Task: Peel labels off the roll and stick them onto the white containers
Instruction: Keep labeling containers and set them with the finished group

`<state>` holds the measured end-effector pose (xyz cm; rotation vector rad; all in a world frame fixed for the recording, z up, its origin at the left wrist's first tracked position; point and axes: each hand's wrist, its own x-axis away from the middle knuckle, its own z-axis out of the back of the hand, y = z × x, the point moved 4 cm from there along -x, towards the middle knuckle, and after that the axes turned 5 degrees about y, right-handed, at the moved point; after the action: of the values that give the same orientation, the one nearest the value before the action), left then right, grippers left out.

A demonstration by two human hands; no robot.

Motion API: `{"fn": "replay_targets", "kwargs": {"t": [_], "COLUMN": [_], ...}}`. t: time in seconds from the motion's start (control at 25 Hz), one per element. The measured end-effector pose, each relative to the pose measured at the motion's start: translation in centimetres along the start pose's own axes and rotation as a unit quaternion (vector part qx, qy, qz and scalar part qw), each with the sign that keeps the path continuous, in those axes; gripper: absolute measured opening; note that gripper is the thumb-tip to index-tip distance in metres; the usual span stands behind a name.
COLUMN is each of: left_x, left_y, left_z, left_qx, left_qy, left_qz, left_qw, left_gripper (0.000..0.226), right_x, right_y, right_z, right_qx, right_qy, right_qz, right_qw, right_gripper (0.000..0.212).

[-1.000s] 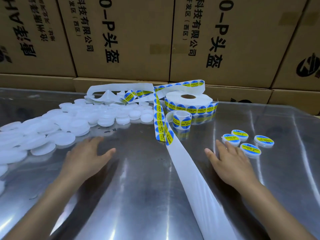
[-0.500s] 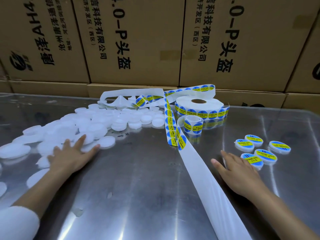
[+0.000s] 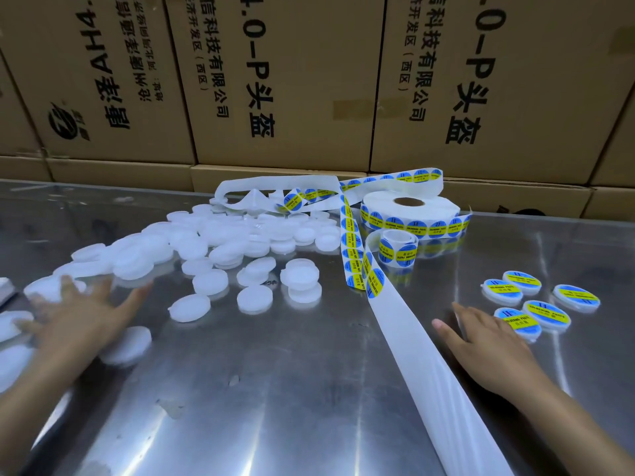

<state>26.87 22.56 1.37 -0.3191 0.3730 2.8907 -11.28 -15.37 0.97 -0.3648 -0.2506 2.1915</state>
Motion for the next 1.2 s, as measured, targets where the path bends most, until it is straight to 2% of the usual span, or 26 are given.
{"fn": "replay_targets", "kwargs": {"t": [0.08, 0.12, 0.2, 0.28, 0.4, 0.48, 0.56, 0.64, 0.72, 0.8, 0.84, 0.96, 1.04, 1.12, 1.2], "left_x": [-0.9, -1.1, -0.9, 0.3, 3.1, 3.6, 3.1, 1.8, 0.7, 0.3, 0.1, -1.0, -2.9, -4.8, -6.1], "left_y": [-2.3, -2.3, -0.3, 3.0, 7.6, 9.0, 9.4, 9.6, 10.3, 12.2, 13.3, 16.1, 17.4, 18.9, 20.2], "left_z": [-0.7, -0.9, -0.6, -0.2, 0.5, 0.5, 0.7, 0.2, -1.2, -2.2, -2.3, -0.3, 0.4, 0.1, -0.9], "left_qx": [0.078, 0.113, 0.102, 0.156, 0.322, 0.358, 0.344, 0.287, 0.201, 0.163, 0.159, 0.178, 0.182, 0.192, 0.217], "left_qy": [-0.029, -0.029, -0.015, -0.027, -0.076, -0.036, 0.03, 0.046, 0.011, -0.037, -0.031, 0.119, 0.153, 0.131, 0.072], "left_qz": [0.07, 0.085, 0.055, -0.043, -0.167, -0.196, -0.2, -0.173, -0.147, -0.137, -0.132, -0.126, -0.11, -0.106, -0.129], "left_qw": [0.994, 0.99, 0.993, 0.986, 0.929, 0.912, 0.917, 0.941, 0.968, 0.976, 0.978, 0.969, 0.965, 0.967, 0.965], "left_gripper": [0.115, 0.121, 0.11, 0.096, 0.072, 0.053, 0.048, 0.057, 0.067, 0.066, 0.066, 0.072, 0.056, 0.039, 0.049], "right_x": [0.1, 0.1, 0.1, 0.2, 0.2, 0.1, 0.2, 0.3, 0.4, 0.4, 0.4, 0.4, 0.5, 0.3, 0.1], "right_y": [0.0, 0.0, -0.1, -0.2, -0.2, -0.1, 0.0, -0.1, -0.2, -0.3, -0.3, -0.3, -0.5, -0.9, -1.6], "right_z": [-0.1, -0.1, 0.0, 0.0, 0.0, 0.0, -0.1, -0.1, -0.1, -0.1, 0.0, 0.0, 0.3, 0.7, 1.1], "right_qx": [0.007, 0.012, 0.019, 0.022, 0.026, 0.028, 0.027, 0.029, 0.029, 0.022, 0.022, 0.043, 0.057, 0.051, -0.01], "right_qy": [-0.002, -0.001, 0.002, 0.002, -0.002, -0.005, -0.006, -0.004, -0.006, -0.007, -0.006, 0.002, 0.016, 0.035, 0.064], "right_qz": [0.0, -0.001, -0.003, -0.003, -0.004, -0.006, -0.007, -0.009, -0.011, -0.014, -0.016, -0.012, -0.007, -0.008, 0.005], "right_qw": [1.0, 1.0, 1.0, 1.0, 1.0, 1.0, 1.0, 1.0, 1.0, 1.0, 1.0, 0.999, 0.998, 0.998, 0.998], "right_gripper": [0.065, 0.065, 0.065, 0.066, 0.066, 0.066, 0.066, 0.066, 0.066, 0.066, 0.066, 0.064, 0.061, 0.055, 0.049]}}
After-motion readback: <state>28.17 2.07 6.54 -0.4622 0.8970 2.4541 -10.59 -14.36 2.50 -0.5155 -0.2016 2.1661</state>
